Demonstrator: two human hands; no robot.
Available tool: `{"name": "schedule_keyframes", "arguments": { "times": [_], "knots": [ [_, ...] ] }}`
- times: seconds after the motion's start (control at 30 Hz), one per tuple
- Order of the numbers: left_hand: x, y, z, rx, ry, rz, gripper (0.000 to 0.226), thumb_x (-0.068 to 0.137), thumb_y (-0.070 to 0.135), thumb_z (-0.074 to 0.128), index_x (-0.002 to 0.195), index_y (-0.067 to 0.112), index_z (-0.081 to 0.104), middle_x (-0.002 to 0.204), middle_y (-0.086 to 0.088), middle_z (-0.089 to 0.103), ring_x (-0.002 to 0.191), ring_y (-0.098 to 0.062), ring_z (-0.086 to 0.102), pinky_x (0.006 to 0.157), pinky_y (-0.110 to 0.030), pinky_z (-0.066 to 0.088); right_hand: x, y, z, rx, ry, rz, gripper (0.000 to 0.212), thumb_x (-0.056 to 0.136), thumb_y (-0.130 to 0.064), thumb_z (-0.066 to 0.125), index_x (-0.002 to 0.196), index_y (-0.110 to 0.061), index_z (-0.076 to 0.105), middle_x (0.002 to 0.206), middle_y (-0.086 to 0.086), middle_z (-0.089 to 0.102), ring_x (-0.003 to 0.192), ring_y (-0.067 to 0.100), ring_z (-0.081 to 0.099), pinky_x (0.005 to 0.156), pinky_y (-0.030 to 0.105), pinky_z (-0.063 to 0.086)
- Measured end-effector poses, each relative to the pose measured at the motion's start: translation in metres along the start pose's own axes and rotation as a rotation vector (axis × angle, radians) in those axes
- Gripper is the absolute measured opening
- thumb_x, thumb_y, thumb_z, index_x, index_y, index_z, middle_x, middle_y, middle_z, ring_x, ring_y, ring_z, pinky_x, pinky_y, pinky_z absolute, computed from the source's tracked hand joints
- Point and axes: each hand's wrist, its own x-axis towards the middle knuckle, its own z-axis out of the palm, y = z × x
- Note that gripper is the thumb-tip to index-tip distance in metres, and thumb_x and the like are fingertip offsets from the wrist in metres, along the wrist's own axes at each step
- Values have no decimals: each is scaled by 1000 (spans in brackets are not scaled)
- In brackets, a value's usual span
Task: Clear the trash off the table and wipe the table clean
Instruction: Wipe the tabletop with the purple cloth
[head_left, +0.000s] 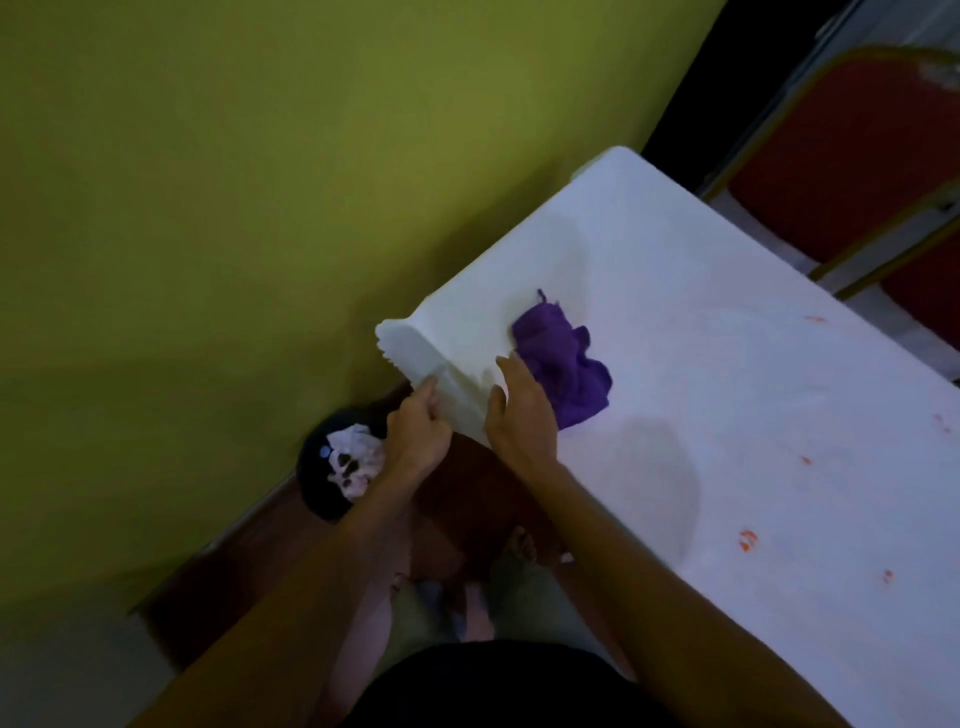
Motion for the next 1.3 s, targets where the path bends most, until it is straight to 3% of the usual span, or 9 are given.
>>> {"name": "schedule_keyframes", "arguments": {
  "times": [0.13,0.3,0.43,0.53,0.67,0.83,0.97,1.1,1.3],
  "knots": [
    [-3,22,14,-19,-54,41,55,94,1,46,146,16,47,136,-5,62,128,-19,56,105,-20,38,22,12,-21,119,85,34,41,99,-20,47,139,-13,51,148,7,49,131,25,51,107,46,46],
    [5,38,31,73,-69,69,57,89,2,47,143,17,51,140,-10,59,131,-29,53,111,-36,42,57,39,-40,-121,18,-1,45,99,-28,47,143,-19,45,156,6,37,135,29,45,101,49,49],
    [12,44,38,124,-12,58,50,93,6,49,141,16,54,141,-12,57,131,-29,53,107,-29,40,74,66,-43,-403,-202,-23,58,101,-33,46,153,-26,23,163,6,20,148,31,22,114,57,30],
    [23,53,43,139,33,42,54,94,6,48,147,15,45,143,-14,55,132,-31,50,105,-32,40,72,89,-37,-480,-334,-11,70,101,-37,46,156,-32,3,166,5,6,151,33,9,114,65,22],
    [31,72,60,163,59,63,60,94,2,48,152,11,35,145,-17,51,132,-33,49,106,-35,40,50,99,-38,-446,-297,-45,63,101,-44,40,157,-30,14,165,6,14,151,32,14,114,65,18],
    [41,76,100,171,63,130,60,91,-4,46,150,3,35,156,-15,37,147,-29,31,123,-36,21,34,139,-63,-504,-273,34,62,100,-57,25,156,-33,13,166,6,9,152,29,10,116,65,6],
    [57,65,125,466,142,371,65,77,-1,38,141,1,50,149,-21,46,142,-37,40,116,-58,28,53,167,-88,-516,-242,86,71,97,-67,23,157,-34,8,166,12,5,152,34,4,115,65,0],
    [82,64,141,647,126,431,58,85,11,34,140,0,50,149,-24,45,140,-40,41,109,-62,36,111,178,-90,-490,-140,120,71,96,-66,32,157,-32,17,165,16,9,151,36,6,117,62,4],
    [84,45,156,791,112,425,60,98,31,27,154,8,26,164,-17,17,152,-34,14,119,-61,14,140,138,-36,-364,-91,-96,56,99,-54,38,152,-38,32,164,12,19,151,36,13,120,54,15]
  ]
}}
